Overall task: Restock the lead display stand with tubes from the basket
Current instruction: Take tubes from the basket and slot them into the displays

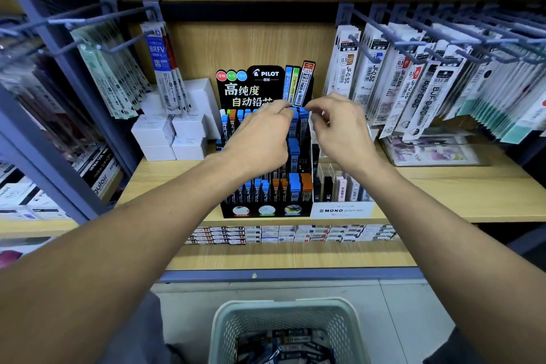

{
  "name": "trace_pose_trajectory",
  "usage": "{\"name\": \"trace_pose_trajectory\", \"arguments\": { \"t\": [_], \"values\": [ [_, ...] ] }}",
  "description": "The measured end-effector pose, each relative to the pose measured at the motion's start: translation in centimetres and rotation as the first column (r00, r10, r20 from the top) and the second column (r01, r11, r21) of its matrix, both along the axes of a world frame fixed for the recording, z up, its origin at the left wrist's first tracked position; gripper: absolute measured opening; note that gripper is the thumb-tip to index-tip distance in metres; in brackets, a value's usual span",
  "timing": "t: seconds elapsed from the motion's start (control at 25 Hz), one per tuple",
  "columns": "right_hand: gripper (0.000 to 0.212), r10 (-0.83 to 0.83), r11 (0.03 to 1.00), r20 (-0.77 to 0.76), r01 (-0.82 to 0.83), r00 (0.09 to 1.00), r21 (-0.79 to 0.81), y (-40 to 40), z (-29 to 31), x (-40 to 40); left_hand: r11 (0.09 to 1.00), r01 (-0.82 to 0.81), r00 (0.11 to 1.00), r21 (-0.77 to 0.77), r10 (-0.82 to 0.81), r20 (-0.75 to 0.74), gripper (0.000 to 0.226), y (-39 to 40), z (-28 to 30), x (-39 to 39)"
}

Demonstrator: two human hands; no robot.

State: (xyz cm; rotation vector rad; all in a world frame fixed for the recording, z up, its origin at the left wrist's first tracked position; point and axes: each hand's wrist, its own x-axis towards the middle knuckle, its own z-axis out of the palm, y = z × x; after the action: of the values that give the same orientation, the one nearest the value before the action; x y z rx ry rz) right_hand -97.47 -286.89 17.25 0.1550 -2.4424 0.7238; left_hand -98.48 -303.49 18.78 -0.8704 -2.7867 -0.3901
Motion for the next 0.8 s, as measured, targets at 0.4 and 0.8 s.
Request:
{"name": "trace_pose_trajectory", "arguments": {
  "t": [0.4, 0.8],
  "values": [
    [0.019, 0.150, 0.872, 0.913, -0.486, 0.378, 0.058, -4.6, -11.0, 14.9, 0.901, 0.305, 0.901, -0.309, -0.168, 0.400, 0.009, -3.5, -12.5, 12.9],
    [0.059, -0.105, 0.808, 0.970, -0.549, 0.221, 0.212, -4.1, -30.4, 20.2, 0.823, 0.256, 0.629, -0.506, 0.256, 0.734, 0.049, -5.1, -31.5, 18.2]
  ]
}}
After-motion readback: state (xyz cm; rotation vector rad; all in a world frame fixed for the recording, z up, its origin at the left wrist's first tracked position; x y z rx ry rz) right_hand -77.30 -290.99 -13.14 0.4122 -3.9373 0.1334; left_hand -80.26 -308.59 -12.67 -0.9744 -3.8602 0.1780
